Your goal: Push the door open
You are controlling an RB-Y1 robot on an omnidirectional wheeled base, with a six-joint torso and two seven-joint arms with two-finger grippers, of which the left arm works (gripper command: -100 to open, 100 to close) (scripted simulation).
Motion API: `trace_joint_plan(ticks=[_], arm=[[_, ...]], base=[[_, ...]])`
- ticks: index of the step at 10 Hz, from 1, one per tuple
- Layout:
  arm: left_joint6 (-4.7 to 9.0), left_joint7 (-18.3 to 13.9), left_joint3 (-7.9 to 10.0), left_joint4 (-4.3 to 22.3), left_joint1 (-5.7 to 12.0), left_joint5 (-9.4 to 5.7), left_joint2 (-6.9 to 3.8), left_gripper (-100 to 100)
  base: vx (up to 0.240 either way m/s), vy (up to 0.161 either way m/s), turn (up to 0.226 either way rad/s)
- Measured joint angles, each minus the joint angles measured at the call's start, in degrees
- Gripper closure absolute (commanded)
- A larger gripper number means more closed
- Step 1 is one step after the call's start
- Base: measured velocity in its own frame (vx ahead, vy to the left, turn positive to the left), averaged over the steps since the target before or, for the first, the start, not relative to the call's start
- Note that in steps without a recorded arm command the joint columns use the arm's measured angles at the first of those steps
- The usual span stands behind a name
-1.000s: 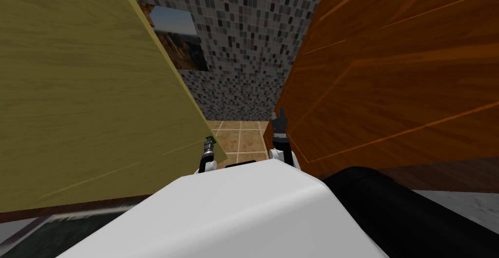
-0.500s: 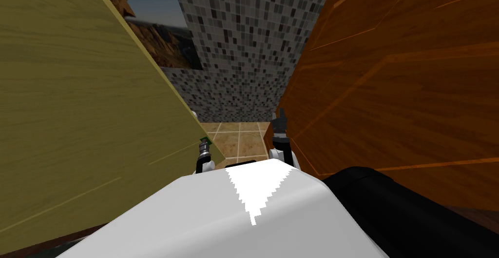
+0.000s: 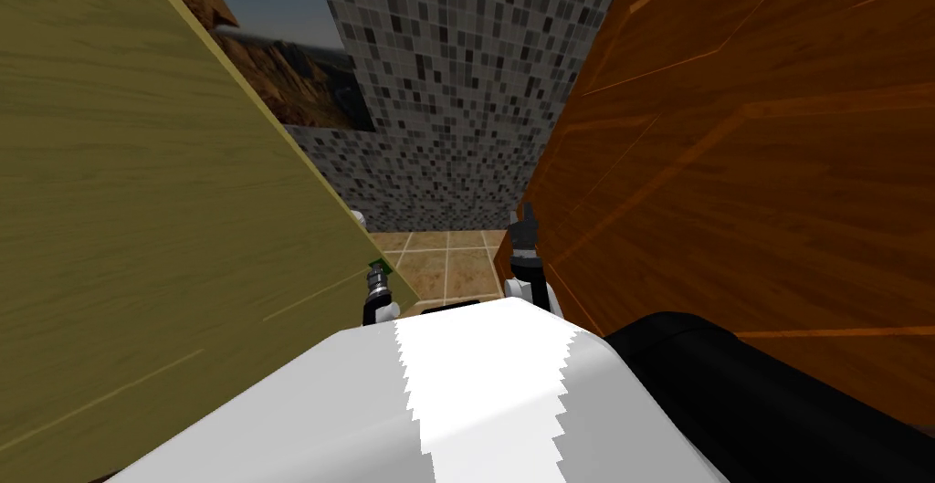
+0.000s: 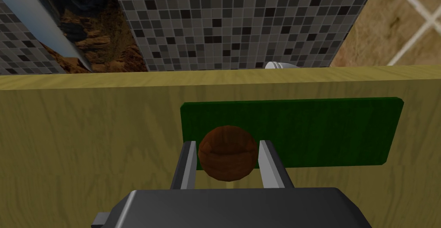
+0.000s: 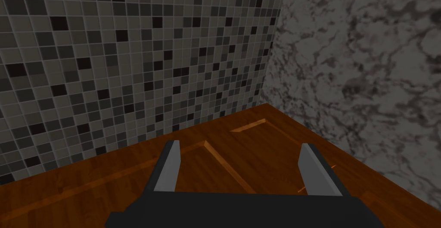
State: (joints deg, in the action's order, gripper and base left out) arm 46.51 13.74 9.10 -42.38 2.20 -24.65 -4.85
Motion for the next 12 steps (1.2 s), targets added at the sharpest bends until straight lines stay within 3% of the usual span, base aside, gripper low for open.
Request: trace_joint_plan(ticks=[2,6,9,12], arm=[[1.00,0.0,1.09,1.3,0.72,-0.82,-0.46,100],[-0.54,1.2,2.39,-1.7,-1.06,-1.90,-0.11,100],[1.04,1.6,3.59,0.2,-0.24,-2.74,-0.24,100],[0.12,2.3,4.19,-1.9,-1.28,-3.22,0.05,100]], base=[[0.054,0.020,0.008],[0.070,0.005,-0.033],[0.062,0.012,-0.010],[0.047,0.007,-0.030]])
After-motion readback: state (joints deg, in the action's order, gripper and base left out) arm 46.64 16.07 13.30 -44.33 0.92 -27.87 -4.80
